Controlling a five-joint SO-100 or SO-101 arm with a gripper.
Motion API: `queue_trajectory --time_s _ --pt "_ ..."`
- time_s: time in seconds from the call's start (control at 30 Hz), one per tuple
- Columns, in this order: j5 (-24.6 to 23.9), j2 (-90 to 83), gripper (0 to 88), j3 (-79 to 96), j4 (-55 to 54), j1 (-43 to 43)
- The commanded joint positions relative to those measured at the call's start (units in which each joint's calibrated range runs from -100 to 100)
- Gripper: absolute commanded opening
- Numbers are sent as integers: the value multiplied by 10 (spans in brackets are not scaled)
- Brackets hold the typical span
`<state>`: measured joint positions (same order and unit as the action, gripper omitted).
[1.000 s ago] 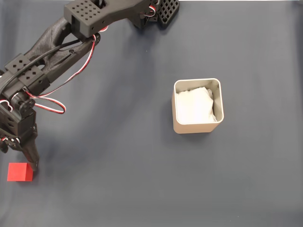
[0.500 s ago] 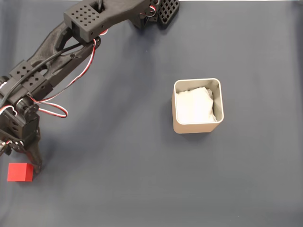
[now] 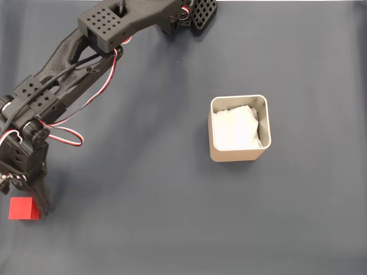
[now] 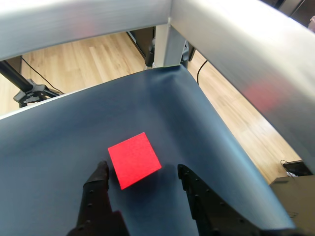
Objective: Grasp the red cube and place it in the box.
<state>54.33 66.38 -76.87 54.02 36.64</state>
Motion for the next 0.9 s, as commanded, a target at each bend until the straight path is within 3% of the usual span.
queue_trajectory --time_s 0.0,0.5,0.7,0.87 --pt "-8 -18 357 -24 -8 -10" --pt "-20 -33 372 -11 -5 -22" --pt "-13 -33 300 -10 -5 -21" --pt "-12 -33 169 -9 -11 -21"
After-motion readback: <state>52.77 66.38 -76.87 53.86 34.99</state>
